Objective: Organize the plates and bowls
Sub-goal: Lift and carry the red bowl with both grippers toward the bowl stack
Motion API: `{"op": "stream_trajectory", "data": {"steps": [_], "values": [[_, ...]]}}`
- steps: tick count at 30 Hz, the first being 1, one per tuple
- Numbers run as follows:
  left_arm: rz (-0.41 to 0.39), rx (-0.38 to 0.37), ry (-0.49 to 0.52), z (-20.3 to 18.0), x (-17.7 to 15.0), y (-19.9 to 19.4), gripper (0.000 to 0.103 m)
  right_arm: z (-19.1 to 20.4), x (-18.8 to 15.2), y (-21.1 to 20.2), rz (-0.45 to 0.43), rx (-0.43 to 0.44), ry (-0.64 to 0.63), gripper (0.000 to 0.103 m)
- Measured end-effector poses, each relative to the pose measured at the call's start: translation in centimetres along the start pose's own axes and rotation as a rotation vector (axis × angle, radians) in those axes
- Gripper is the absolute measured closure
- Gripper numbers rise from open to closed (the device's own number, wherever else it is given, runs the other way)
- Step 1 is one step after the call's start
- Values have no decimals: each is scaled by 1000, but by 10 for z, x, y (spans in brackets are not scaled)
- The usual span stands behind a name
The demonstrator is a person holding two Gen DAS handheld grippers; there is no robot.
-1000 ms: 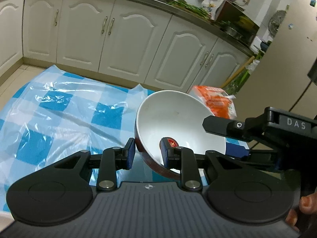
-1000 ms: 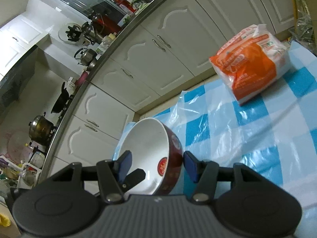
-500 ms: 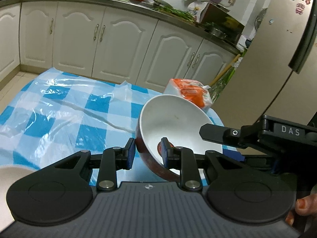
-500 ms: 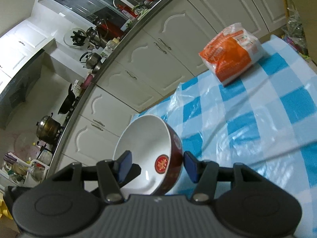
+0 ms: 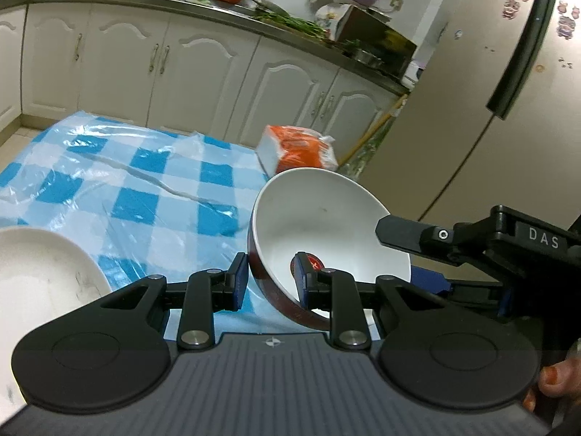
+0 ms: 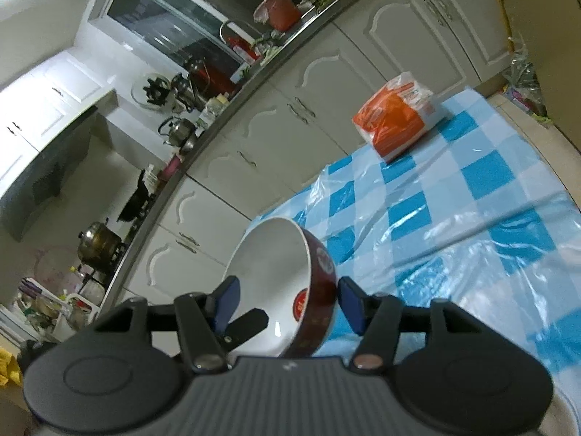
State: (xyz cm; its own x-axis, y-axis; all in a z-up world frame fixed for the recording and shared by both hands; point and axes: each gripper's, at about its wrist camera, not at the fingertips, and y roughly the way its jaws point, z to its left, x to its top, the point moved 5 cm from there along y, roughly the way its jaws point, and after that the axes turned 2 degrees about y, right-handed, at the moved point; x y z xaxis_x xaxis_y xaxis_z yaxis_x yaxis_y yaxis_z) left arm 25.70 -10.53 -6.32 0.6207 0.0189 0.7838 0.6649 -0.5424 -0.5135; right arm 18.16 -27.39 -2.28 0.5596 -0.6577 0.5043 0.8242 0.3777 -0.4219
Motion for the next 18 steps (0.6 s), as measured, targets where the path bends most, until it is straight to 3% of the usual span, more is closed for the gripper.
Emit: {"op": "stream_trajectory", "data": {"steps": [18], "values": [[13, -109, 74, -64, -45, -20, 76, -30, -41, -101, -138, -8, 43, 39]]}}
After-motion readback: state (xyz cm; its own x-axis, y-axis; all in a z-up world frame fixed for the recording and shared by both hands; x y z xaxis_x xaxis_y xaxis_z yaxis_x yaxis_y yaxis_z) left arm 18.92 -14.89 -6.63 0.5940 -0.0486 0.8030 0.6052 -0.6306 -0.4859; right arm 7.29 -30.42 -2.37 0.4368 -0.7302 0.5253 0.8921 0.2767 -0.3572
